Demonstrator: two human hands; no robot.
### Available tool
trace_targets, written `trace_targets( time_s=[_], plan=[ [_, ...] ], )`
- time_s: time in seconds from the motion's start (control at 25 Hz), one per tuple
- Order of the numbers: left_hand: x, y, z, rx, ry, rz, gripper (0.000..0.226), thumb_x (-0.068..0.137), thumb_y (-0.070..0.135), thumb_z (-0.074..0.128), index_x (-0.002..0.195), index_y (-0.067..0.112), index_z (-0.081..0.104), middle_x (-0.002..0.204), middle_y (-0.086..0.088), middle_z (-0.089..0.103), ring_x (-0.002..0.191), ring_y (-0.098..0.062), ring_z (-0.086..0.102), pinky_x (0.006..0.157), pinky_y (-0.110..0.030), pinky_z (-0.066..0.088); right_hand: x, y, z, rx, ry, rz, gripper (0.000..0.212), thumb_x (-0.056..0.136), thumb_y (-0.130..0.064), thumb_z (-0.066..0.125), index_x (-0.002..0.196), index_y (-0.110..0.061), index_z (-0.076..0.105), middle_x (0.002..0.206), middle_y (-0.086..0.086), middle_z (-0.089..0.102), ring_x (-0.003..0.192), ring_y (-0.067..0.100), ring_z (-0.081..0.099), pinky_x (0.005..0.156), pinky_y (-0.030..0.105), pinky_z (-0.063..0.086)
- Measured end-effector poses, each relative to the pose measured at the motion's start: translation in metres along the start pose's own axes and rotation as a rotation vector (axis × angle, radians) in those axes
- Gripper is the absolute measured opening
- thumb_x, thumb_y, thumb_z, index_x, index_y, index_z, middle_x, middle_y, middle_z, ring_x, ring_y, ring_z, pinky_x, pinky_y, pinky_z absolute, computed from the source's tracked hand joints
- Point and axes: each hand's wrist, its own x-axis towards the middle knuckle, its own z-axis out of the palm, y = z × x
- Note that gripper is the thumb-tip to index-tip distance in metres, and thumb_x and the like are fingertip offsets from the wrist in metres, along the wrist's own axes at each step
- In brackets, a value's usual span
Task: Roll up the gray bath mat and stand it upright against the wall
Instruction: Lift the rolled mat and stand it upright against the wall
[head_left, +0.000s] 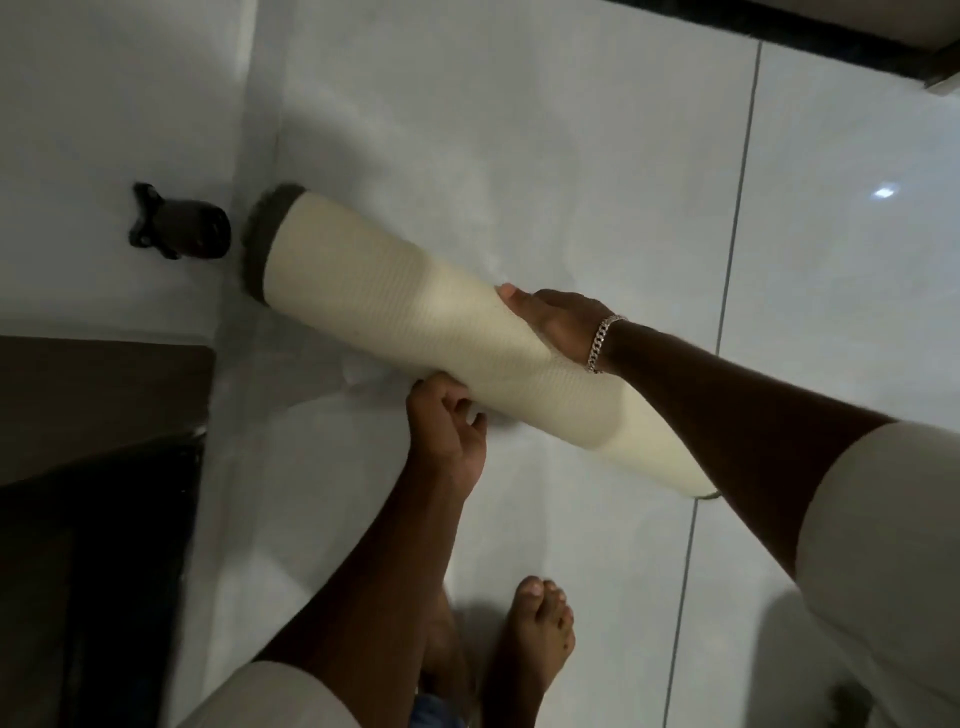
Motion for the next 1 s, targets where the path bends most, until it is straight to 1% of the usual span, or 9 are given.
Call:
trace_targets(
  time_s=[0.16,0.24,0.32,0.36,0.52,0.64,0.8,0.92,1.0],
  plan=[
    [-0.043,0.060,0.039,0.045,-0.129,0.157,0.015,0.068,0.005,0.046,0.072,0.018,0.051,0.075,0.000,0.051,0.080,-0.018,0.050,0.072,-0.035,0.042,-0.040,-0.036,-0.040,0.387,0.042,-0.013,0.071,0.090,-0.067,0.044,0.132,-0.011,0.059,0.140,0.012,0.058,0.128,0.027,0.053,0.108,0.040,0.039],
    [-0.067,0.097,0.068,0.041,-0.167,0.223,0.017,0.073,0.009,0.046,0.073,0.020,0.059,0.074,0.001,0.057,0.075,-0.017,0.053,0.068,-0.032,0.041,-0.060,-0.060,-0.072,0.617,0.060,-0.040,0.058,0.092,-0.057,0.051,0.126,-0.012,0.064,0.127,0.015,0.066,0.112,0.016,0.062,0.088,0.028,0.048],
    [-0.084,0.127,0.099,0.023,-0.188,0.270,0.029,0.082,0.014,0.039,0.086,0.019,0.067,0.082,0.000,0.072,0.080,-0.018,0.064,0.072,-0.033,0.047,-0.074,-0.081,-0.105,0.849,0.059,-0.058,0.045,0.094,-0.049,0.053,0.108,-0.010,0.071,0.102,0.010,0.075,0.077,0.005,0.070,0.059,0.015,0.049],
    [-0.095,0.152,0.122,0.025,-0.210,0.291,0.035,0.085,0.017,0.036,0.096,0.018,0.069,0.090,-0.001,0.076,0.088,-0.018,0.069,0.076,-0.034,0.050,-0.080,-0.100,-0.130,0.909,0.058,-0.078,0.039,0.095,-0.047,0.052,0.100,-0.015,0.072,0.092,0.001,0.077,0.068,0.001,0.070,0.052,0.013,0.049],
    [-0.101,0.216,0.177,0.100,-0.193,0.335,0.045,0.098,0.043,0.036,0.115,0.015,0.066,0.121,-0.005,0.070,0.123,-0.024,0.059,0.101,-0.042,0.045,-0.071,-0.156,-0.192,1.086,0.069,-0.149,0.034,0.099,-0.042,0.049,0.096,-0.018,0.073,0.086,-0.002,0.078,0.075,0.011,0.073,0.058,0.023,0.054],
    [-0.077,0.253,0.201,0.051,-0.224,0.381,0.073,0.095,0.065,0.028,0.128,0.009,0.062,0.128,-0.007,0.068,0.126,-0.026,0.057,0.105,-0.043,0.042,-0.040,-0.192,-0.214,1.182,0.051,-0.207,0.027,0.097,-0.037,0.055,0.101,-0.017,0.072,0.088,-0.001,0.078,0.076,0.011,0.074,0.055,0.022,0.055],
    [-0.029,0.278,0.211,0.084,-0.155,0.494,0.081,0.092,0.072,0.022,0.125,0.013,0.066,0.129,-0.008,0.068,0.122,-0.024,0.060,0.110,-0.046,0.041,0.021,-0.214,-0.218,1.230,0.023,-0.239,0.034,0.094,-0.033,0.061,0.119,-0.011,0.067,0.100,0.004,0.075,0.082,0.017,0.072,0.063,0.029,0.057],
    [0.004,0.299,0.217,0.042,-0.113,0.541,0.082,0.091,0.073,0.024,0.125,0.011,0.066,0.129,-0.009,0.068,0.124,-0.024,0.059,0.113,-0.047,0.039,0.061,-0.225,-0.224,1.184,-0.075,-0.302,0.029,0.095,-0.034,0.059,0.103,-0.009,0.070,0.080,0.002,0.076,0.073,0.016,0.074,0.060,0.027,0.059],
    [0.020,0.312,0.221,0.007,-0.092,0.561,0.080,0.091,0.073,0.026,0.121,0.011,0.069,0.126,-0.009,0.070,0.122,-0.024,0.061,0.113,-0.047,0.039,0.081,-0.230,-0.234,1.172,-0.103,-0.313,0.035,0.096,-0.040,0.056,0.093,-0.008,0.072,0.080,0.004,0.074,0.086,0.021,0.070,0.078,0.034,0.061]
  ],
)
